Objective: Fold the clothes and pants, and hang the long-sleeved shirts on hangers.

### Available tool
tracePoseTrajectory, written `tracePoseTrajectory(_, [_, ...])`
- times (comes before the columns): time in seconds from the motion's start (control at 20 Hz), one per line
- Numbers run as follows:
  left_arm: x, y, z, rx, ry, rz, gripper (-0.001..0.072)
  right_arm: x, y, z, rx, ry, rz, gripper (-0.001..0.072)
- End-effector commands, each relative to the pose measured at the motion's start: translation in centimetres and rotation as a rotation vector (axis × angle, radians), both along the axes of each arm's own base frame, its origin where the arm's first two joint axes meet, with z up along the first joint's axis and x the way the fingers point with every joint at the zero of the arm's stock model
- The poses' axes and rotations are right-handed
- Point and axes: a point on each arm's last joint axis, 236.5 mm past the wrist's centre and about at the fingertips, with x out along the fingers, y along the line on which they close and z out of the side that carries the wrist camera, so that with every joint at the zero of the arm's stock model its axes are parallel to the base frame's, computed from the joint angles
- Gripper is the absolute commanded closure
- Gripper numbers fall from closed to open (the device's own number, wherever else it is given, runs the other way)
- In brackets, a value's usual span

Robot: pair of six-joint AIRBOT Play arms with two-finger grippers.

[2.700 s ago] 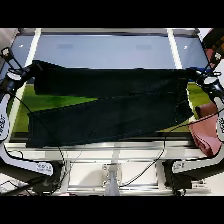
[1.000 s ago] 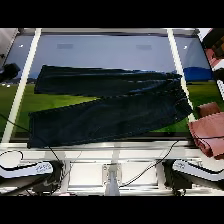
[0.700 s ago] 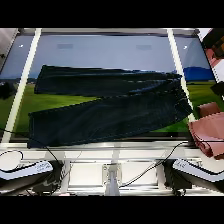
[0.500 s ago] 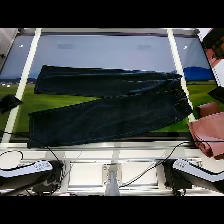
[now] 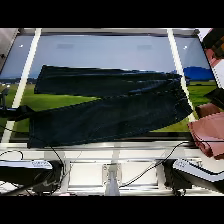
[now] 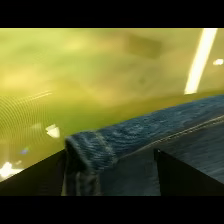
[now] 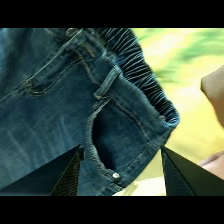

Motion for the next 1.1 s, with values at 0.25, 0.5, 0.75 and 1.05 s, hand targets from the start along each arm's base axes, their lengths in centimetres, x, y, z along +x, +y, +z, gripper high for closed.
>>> tracePoseTrajectory(0.25, [4.3,-1.8,0.6,-0.082,-0.192,-0.025,0.0686,0.7,1.2,0.7,0.066,-0.03,-0.017,0.0169])
tracePoseTrajectory(0.5, [11.1,0.5,6.4,-0.055,-0.438,0.071,0.0688,0.6,0.6,0.4,0.037,-0.019,-0.023,0.017])
tracePoseTrajectory(0.75, [17.5,2.6,7.8,0.134,-0.577,0.185,0.0686,1.0,-0.9,0.4,-0.019,-0.037,-0.052,0.017])
tracePoseTrajectory(1.05, [21.7,0.7,6.3,0.274,-0.614,0.181,0.0677,0.7,-1.7,-0.3,-0.05,-0.012,-0.055,0.0169])
